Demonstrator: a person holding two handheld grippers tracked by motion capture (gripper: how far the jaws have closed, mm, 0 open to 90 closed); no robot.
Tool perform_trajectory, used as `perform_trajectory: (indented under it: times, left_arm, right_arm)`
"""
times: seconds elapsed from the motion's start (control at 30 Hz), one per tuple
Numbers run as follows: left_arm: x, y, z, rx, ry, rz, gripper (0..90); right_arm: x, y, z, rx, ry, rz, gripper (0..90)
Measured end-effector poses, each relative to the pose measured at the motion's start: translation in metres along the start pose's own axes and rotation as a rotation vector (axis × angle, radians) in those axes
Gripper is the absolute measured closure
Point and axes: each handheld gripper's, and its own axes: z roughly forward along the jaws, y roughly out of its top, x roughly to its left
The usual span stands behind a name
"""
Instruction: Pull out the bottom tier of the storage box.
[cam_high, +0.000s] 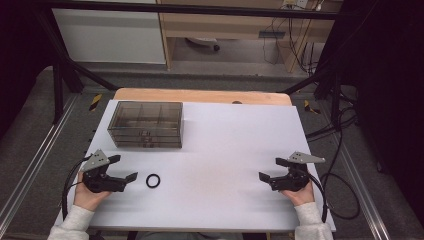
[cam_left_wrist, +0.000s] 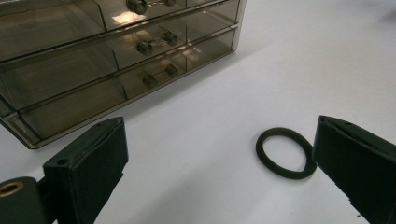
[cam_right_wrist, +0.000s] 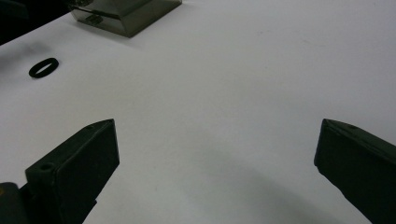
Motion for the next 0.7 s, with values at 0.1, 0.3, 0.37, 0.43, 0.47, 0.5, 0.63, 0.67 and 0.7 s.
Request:
perform_trajectory:
  times: [0.1, 0.3, 0.37, 0.43, 0.47, 0.5, 0.63, 0.67, 0.7]
  left_arm:
    - [0.0001, 0.0010, -0.0004, 0.003, 0.003, 0.009, 3.0]
    - [-0.0006, 0.0027, -0.0012, 0.005, 0.009, 0.022, 3.2]
    - [-0.0009, 0.0039, -0.0011, 0.011, 0.015, 0.034, 3.2]
    - [-0.0013, 0.0051, -0.0009, 0.009, 0.010, 0.038, 3.2]
    - [-0.0013, 0.0051, -0.0009, 0.009, 0.010, 0.038, 3.2]
    - [-0.0017, 0.0055, -0.0006, 0.012, 0.013, 0.044, 3.3]
    - [-0.0020, 0.0081, 0.0004, 0.022, 0.017, 0.064, 3.3]
    - [-0.0020, 0.0081, 0.0004, 0.022, 0.017, 0.064, 3.3]
    - [-0.0024, 0.0085, 0.0008, 0.022, 0.018, 0.065, 3.3]
  right_arm:
    - [-0.0004, 0.0003, 0.0006, -0.003, 0.002, -0.008, 0.6]
    - [0.0009, -0.0001, 0.0019, 0.007, 0.001, -0.008, 0.7]
    - [0.0009, -0.0002, 0.0018, 0.007, 0.001, -0.008, 0.7]
    - [0.0011, -0.0002, 0.0015, 0.004, -0.001, -0.002, 0.7]
    - [0.0009, -0.0001, 0.0014, 0.005, 0.000, -0.002, 0.7]
    - [0.0009, -0.0001, 0.0013, 0.004, -0.001, -0.002, 0.7]
    - [0.0009, -0.0003, 0.0016, 0.009, 0.000, -0.007, 0.6]
    - [0.0010, -0.0003, 0.0016, 0.009, 0.001, -0.003, 0.6]
    - [0.0008, -0.0004, 0.0017, 0.009, 0.001, -0.005, 0.6]
